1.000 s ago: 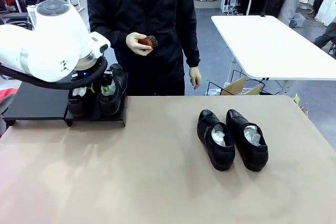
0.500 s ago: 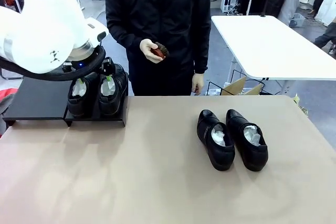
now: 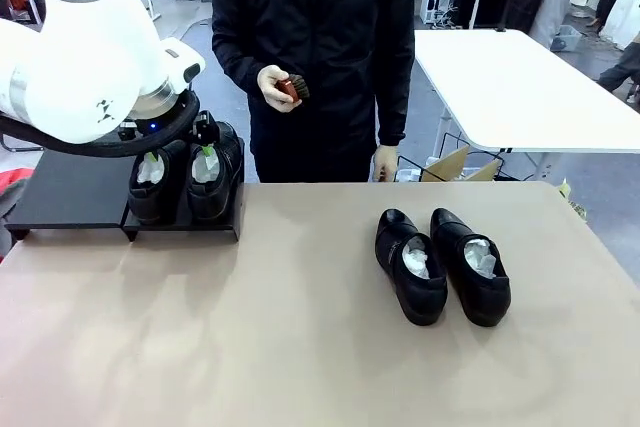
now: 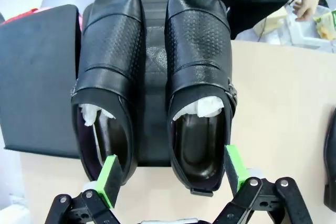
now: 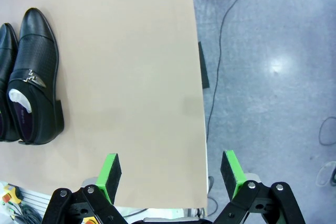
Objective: Organize the shoes by placing them on the stand.
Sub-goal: Pick up one Shoe and place it in the middle of the table.
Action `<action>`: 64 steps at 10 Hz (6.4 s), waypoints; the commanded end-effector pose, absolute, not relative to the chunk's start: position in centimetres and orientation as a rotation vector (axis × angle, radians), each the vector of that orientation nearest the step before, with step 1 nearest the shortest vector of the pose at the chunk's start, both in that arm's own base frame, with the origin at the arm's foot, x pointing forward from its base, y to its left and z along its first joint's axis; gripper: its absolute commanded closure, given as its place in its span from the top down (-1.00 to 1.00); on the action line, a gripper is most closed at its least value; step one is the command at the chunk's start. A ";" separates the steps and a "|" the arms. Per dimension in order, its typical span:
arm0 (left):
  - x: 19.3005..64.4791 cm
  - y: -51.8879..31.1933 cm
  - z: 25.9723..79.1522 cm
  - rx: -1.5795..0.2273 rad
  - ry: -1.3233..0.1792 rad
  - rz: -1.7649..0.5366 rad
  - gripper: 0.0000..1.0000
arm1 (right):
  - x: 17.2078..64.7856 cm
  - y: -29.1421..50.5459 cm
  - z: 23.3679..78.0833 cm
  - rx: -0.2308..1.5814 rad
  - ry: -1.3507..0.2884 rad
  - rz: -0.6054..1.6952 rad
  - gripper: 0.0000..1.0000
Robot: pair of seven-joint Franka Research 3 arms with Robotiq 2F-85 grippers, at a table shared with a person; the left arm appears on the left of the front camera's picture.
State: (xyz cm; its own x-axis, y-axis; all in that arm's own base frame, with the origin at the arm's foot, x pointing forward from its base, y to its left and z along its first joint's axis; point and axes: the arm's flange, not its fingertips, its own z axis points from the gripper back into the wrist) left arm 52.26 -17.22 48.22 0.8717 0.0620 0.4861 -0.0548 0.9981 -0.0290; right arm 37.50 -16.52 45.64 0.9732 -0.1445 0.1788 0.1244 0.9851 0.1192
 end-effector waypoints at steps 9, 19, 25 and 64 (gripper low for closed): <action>43.1 -13.0 56.9 -0.038 -0.336 -0.070 1.00 | 37.2 -16.5 45.6 0.104 -0.194 -0.134 1.00; 42.4 -10.4 56.2 -0.010 -0.251 -0.065 1.00 | 35.2 -7.2 44.0 0.178 -0.151 0.110 1.00; 42.4 -10.4 56.2 -0.010 -0.251 -0.065 1.00 | 33.4 12.1 51.4 0.118 -0.372 0.361 1.00; 42.4 -10.4 56.2 -0.010 -0.251 -0.065 1.00 | 42.5 20.7 33.3 0.031 -0.205 -0.014 0.18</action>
